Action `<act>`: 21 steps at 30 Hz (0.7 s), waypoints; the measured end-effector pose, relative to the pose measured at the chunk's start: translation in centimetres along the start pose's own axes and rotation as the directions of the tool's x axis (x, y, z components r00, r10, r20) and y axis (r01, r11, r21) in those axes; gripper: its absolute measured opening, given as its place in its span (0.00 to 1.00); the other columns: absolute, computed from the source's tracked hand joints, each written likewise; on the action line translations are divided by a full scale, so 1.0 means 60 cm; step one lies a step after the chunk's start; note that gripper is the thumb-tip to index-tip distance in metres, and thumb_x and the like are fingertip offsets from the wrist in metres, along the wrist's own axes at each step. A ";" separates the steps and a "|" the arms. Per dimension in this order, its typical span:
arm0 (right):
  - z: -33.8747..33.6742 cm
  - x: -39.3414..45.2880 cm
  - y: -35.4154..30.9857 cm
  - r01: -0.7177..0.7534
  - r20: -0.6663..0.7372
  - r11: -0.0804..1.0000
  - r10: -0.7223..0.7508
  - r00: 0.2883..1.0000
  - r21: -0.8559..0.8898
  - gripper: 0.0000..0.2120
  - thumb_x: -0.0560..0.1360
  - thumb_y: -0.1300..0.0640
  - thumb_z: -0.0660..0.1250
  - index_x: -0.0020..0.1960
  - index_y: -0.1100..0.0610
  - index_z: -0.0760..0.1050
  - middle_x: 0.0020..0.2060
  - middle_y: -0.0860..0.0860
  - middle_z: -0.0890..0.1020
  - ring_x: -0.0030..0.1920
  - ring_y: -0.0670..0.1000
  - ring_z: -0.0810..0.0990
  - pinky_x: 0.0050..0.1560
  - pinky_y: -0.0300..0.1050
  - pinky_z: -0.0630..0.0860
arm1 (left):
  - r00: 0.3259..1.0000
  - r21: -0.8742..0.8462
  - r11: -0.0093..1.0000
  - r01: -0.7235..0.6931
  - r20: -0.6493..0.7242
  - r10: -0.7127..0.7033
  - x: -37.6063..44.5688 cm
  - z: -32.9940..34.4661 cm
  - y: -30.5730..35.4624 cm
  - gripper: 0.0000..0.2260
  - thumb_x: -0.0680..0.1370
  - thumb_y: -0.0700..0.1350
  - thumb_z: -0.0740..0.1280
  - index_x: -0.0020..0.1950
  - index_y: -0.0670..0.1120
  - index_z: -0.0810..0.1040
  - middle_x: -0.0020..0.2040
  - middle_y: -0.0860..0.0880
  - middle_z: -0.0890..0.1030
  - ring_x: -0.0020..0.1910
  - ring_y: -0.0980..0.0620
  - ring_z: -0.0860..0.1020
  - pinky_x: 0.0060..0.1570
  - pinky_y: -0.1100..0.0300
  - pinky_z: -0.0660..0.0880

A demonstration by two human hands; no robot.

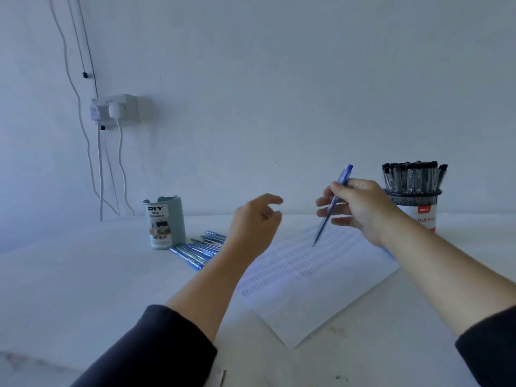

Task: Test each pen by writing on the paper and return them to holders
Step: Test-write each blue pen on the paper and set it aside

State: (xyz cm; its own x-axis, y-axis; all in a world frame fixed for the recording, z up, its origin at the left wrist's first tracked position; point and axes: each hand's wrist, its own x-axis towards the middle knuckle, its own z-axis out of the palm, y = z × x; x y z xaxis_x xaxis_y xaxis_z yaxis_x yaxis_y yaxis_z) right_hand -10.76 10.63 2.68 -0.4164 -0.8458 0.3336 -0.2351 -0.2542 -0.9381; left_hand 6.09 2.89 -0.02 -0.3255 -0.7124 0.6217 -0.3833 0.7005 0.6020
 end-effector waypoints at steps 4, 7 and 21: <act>-0.040 0.004 0.003 -0.057 0.007 0.983 0.060 0.998 -0.174 0.05 0.75 0.57 0.69 0.42 0.58 0.78 0.33 0.52 0.77 0.24 0.49 0.77 0.28 0.38 0.71 | 0.971 0.359 0.904 0.232 -0.038 -0.234 0.026 -0.064 -0.077 0.13 0.72 0.34 0.60 0.42 0.51 0.78 0.43 0.49 0.79 0.42 0.48 0.76 0.46 0.59 0.77; -0.078 0.010 0.023 -0.139 0.012 0.896 0.159 0.987 -0.421 0.08 0.72 0.58 0.73 0.39 0.62 0.78 0.27 0.54 0.71 0.21 0.49 0.71 0.26 0.36 0.64 | 0.912 0.560 0.786 0.261 0.124 -0.391 0.023 -0.080 -0.113 0.11 0.70 0.37 0.61 0.34 0.53 0.77 0.45 0.51 0.79 0.46 0.47 0.78 0.51 0.52 0.78; -0.083 0.000 0.062 -0.191 -0.173 0.212 0.104 0.979 -0.958 0.13 0.73 0.48 0.67 0.40 0.55 0.67 0.40 0.50 0.75 0.44 0.54 0.74 0.40 0.40 0.68 | 0.926 0.635 0.768 0.079 0.238 -0.292 0.008 -0.064 -0.105 0.15 0.72 0.37 0.63 0.35 0.58 0.73 0.51 0.51 0.76 0.49 0.51 0.76 0.51 0.53 0.77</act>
State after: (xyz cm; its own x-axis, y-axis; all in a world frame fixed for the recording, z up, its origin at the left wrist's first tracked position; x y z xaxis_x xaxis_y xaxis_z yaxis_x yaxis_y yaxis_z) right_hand -16.01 12.01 -0.33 -0.5838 -0.7740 0.2451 -0.8119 0.5575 -0.1732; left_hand 11.66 -1.71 -1.58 -0.3955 -0.8745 0.2806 -0.8692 0.4551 0.1932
